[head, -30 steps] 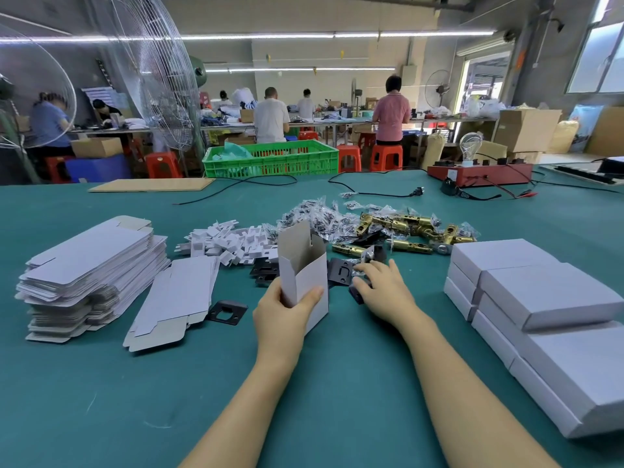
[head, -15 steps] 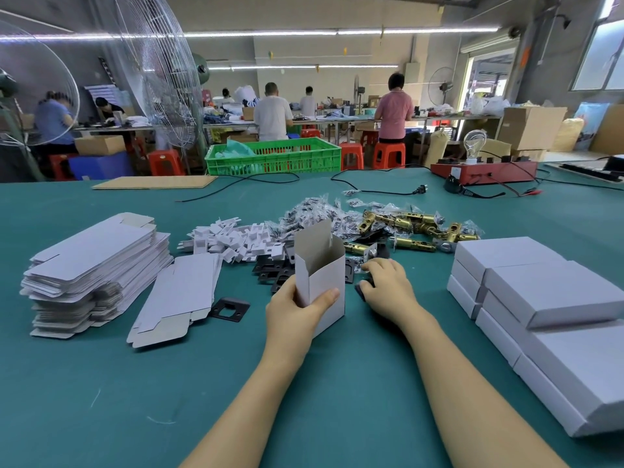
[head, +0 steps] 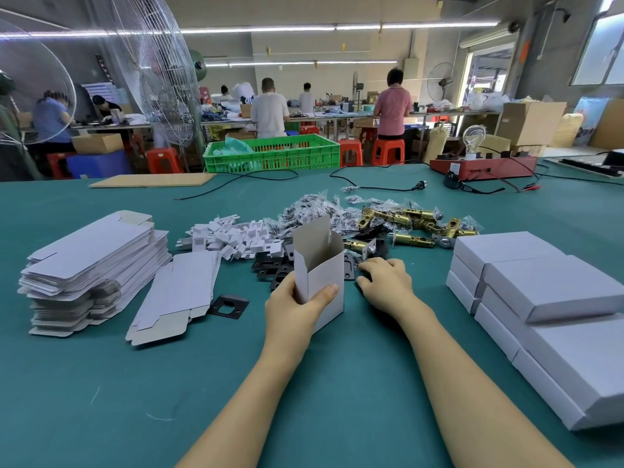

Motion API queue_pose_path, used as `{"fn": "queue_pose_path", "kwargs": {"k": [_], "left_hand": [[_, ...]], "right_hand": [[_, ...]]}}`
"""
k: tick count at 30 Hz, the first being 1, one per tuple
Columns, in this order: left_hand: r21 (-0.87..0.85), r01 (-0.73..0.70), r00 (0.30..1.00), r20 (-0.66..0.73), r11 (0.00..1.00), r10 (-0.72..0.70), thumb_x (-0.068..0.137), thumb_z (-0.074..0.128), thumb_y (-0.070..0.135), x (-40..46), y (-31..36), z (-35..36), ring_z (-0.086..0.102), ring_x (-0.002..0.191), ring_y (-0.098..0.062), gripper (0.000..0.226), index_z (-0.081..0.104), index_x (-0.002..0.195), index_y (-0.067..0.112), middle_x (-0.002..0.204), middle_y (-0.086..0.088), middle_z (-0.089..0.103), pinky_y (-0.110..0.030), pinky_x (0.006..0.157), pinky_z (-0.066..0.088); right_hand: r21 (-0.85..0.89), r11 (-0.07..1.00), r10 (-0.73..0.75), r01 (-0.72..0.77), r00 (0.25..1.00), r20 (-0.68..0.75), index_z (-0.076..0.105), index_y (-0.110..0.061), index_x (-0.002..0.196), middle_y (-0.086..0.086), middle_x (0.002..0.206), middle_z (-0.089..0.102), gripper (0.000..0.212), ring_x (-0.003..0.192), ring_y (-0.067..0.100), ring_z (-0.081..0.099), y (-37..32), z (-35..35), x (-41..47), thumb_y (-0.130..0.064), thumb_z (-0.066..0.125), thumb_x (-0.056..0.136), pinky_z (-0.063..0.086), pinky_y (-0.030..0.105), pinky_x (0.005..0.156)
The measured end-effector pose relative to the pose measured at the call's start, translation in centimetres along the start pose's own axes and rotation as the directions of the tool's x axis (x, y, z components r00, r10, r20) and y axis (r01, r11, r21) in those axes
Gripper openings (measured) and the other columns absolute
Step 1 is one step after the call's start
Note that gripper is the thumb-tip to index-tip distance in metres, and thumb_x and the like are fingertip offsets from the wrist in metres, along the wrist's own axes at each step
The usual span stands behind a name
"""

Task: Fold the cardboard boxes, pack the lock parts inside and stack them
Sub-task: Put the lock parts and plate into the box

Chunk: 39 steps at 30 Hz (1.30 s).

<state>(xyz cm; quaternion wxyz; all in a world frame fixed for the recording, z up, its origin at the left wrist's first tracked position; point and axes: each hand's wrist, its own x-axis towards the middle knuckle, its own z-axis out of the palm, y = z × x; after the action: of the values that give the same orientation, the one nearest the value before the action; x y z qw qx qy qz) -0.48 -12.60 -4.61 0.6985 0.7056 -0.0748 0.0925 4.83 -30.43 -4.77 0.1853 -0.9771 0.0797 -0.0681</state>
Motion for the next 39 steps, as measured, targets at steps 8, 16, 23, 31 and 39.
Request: {"fn": "queue_pose_path", "kwargs": {"k": [8, 16, 23, 31, 39], "left_hand": [[-0.007, 0.0, 1.0, -0.001, 1.0, 0.0, 0.078, 0.082, 0.018, 0.0, 0.1, 0.1, 0.068, 0.092, -0.012, 0.025, 0.07, 0.096, 0.032, 0.093, 0.012, 0.074, -0.035, 0.083, 0.056], [-0.016, 0.002, 1.0, -0.006, 1.0, -0.002, 0.077, 0.082, 0.016, 0.0, 0.0, 0.1, 0.068, 0.088, -0.01, 0.024, 0.07, 0.094, 0.029, 0.09, 0.012, 0.075, -0.03, 0.079, 0.055], [-0.011, 0.002, 1.0, -0.001, 1.0, -0.002, 0.078, 0.081, 0.015, 0.0, 0.1, 0.0, 0.068, 0.088, -0.012, 0.022, 0.07, 0.091, 0.029, 0.089, 0.012, 0.074, -0.034, 0.081, 0.057], [0.009, -0.005, 1.0, -0.007, 1.0, 0.005, 0.078, 0.081, 0.016, 0.1, 0.1, 0.1, 0.068, 0.088, -0.011, 0.021, 0.07, 0.092, 0.029, 0.089, 0.013, 0.074, -0.034, 0.082, 0.055], [0.001, -0.009, 1.0, 0.004, 1.0, 0.009, 0.078, 0.082, 0.016, 0.0, 0.1, -0.1, 0.068, 0.088, -0.007, 0.025, 0.07, 0.094, 0.032, 0.091, 0.017, 0.074, -0.034, 0.084, 0.056]], "right_hand": [[0.333, 0.942, 0.069, -0.027, 0.991, -0.113, 0.074, 0.0, 0.089, 0.016, 0.09, 0.072, 0.014, 0.095, 0.032, 0.064, -0.4, -4.4, -1.0, -0.009, 0.063, 0.084, 0.053, 0.036, 0.07], [0.144, 0.989, -0.051, 0.042, 0.997, 0.062, 0.049, -0.019, 0.138, 0.008, 0.135, 0.054, 0.045, 0.123, 0.026, 0.049, -0.7, -2.9, -0.8, -0.028, 0.055, 0.094, 0.042, 0.036, 0.1], [0.135, 0.99, -0.046, 0.037, 0.997, 0.064, 0.067, -0.021, 0.111, 0.004, 0.116, 0.064, 0.03, 0.111, 0.026, 0.054, 0.3, -2.6, -0.1, -0.012, 0.062, 0.083, 0.049, 0.038, 0.092], [0.213, 0.973, -0.098, 0.094, 0.995, 0.011, 0.046, -0.022, 0.078, 0.002, 0.089, 0.056, 0.017, 0.1, 0.028, 0.049, -0.3, -1.4, -0.8, -0.016, 0.06, 0.085, 0.045, 0.038, 0.084], [0.38, 0.921, -0.025, 0.085, 0.987, -0.161, 0.068, -0.009, 0.099, 0.003, 0.084, 0.063, 0.014, 0.074, 0.014, 0.058, -0.7, -4.8, -1.1, -0.006, 0.062, 0.087, 0.044, 0.02, 0.063]]}}
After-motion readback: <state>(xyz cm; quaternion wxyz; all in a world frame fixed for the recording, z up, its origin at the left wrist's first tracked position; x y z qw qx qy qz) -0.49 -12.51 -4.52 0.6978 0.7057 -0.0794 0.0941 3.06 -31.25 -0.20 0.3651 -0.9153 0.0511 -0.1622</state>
